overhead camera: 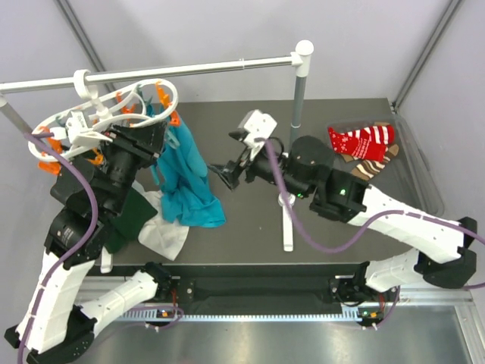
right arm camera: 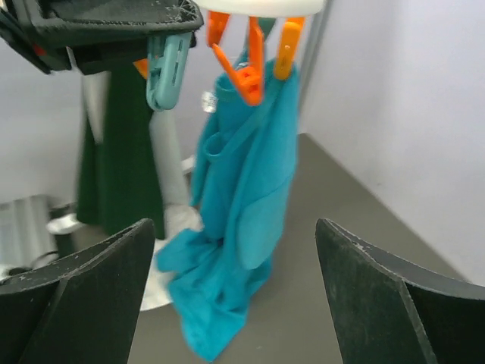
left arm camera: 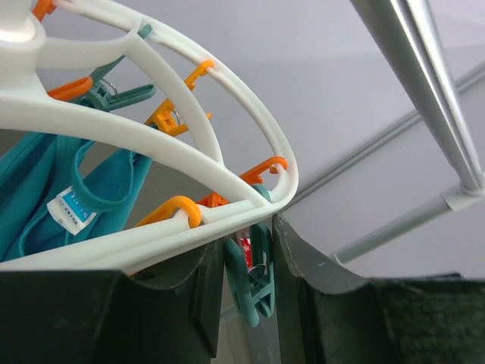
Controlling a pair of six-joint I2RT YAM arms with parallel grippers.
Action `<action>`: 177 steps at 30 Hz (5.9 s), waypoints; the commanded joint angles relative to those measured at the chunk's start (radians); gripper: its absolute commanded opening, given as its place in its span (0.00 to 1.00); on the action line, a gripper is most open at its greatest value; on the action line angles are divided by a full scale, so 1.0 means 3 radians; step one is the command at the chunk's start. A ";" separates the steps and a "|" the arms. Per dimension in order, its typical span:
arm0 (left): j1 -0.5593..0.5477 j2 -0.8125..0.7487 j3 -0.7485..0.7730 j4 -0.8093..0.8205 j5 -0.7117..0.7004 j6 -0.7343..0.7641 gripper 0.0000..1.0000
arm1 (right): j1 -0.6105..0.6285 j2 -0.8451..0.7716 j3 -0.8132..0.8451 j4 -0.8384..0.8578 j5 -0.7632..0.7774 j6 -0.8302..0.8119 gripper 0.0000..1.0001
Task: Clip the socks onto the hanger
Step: Open the clamp at the hanger, then pick up the sock from the bin.
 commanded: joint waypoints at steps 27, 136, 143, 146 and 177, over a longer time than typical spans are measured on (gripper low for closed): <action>0.0011 -0.0180 -0.0282 0.0645 0.0792 0.0592 0.00 | -0.0660 0.1061 0.1300 0.0483 -0.2244 0.1701 0.56; 0.0016 -0.0073 0.0117 -0.0403 0.0342 0.0525 0.00 | -0.4470 0.1863 -0.0433 -0.1199 0.0328 0.1793 0.52; 0.0016 -0.0037 0.0122 -0.0414 0.0342 0.0536 0.00 | -0.4475 0.2084 -0.0392 -0.1255 0.0185 0.1905 0.29; 0.0016 -0.0042 0.0117 -0.0419 0.0347 0.0536 0.00 | -0.4475 0.2028 -0.0433 -0.1286 0.0185 0.1941 0.14; 0.0011 -0.0073 0.0097 -0.0449 0.0286 0.0577 0.00 | -0.4577 -0.1220 -0.1726 -0.1087 0.0598 0.4932 0.00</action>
